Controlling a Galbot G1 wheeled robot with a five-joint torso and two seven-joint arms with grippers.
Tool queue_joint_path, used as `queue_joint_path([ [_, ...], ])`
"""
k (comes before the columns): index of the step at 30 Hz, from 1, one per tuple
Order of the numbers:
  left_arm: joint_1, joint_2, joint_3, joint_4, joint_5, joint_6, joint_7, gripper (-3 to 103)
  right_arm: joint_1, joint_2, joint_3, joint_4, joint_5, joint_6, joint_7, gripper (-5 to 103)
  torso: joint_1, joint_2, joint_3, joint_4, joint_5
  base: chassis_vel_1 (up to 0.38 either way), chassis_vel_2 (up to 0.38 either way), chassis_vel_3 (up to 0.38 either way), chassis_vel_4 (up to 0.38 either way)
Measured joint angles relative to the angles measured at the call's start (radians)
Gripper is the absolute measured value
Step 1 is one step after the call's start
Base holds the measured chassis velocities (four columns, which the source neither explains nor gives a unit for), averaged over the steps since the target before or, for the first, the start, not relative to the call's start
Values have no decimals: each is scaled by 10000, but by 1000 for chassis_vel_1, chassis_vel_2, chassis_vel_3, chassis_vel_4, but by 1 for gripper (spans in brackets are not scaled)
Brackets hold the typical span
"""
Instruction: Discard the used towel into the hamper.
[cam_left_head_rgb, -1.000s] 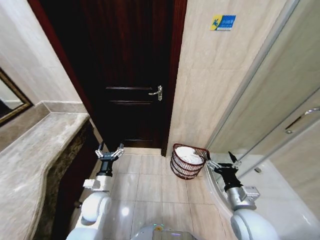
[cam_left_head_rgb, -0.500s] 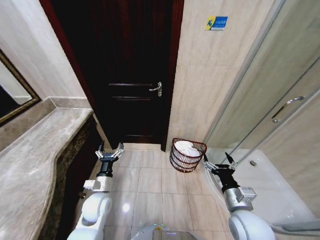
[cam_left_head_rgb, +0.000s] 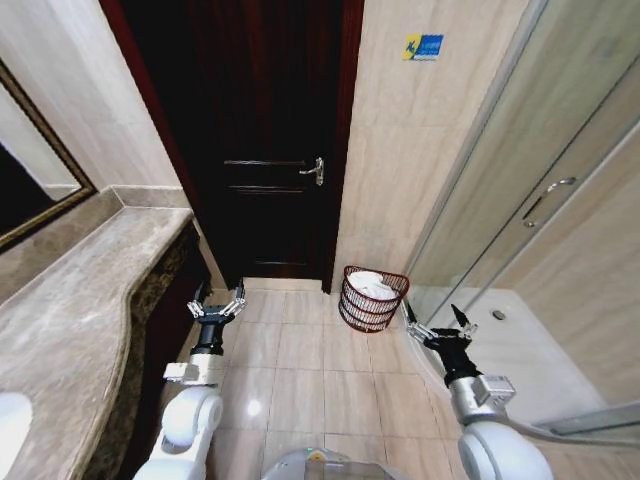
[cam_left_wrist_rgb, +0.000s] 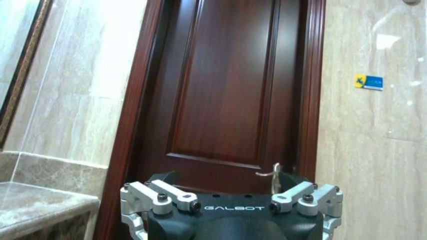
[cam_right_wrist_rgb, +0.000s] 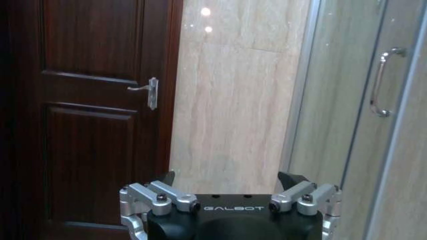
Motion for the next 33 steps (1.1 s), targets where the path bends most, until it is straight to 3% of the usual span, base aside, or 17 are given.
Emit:
queue_joint_path([
  [8, 134, 109, 12, -170, -71, 374, 25, 100, -12, 4, 16, 0, 4, 56, -41, 100, 0, -1, 0, 0, 1, 125, -134, -123, 126],
  [20, 188, 103, 19, -319, -64, 440, 49, 100, -125, 11, 59, 3, 5, 152, -100, 100, 1, -1, 0, 1, 0, 120, -125, -114, 121],
  [28, 412, 95, 31, -653, -67, 511, -38, 100, -151, 68, 90, -172, 205, 625, -445, 100, -9, 2, -4, 0, 0, 112, -113, -117, 110],
  [33, 323, 204, 42, -666, -156, 713, -151, 100, 108, 101, 59, -224, 195, 487, -171, 100, 0, -1, -1, 1, 0, 7, -8, -10, 11],
])
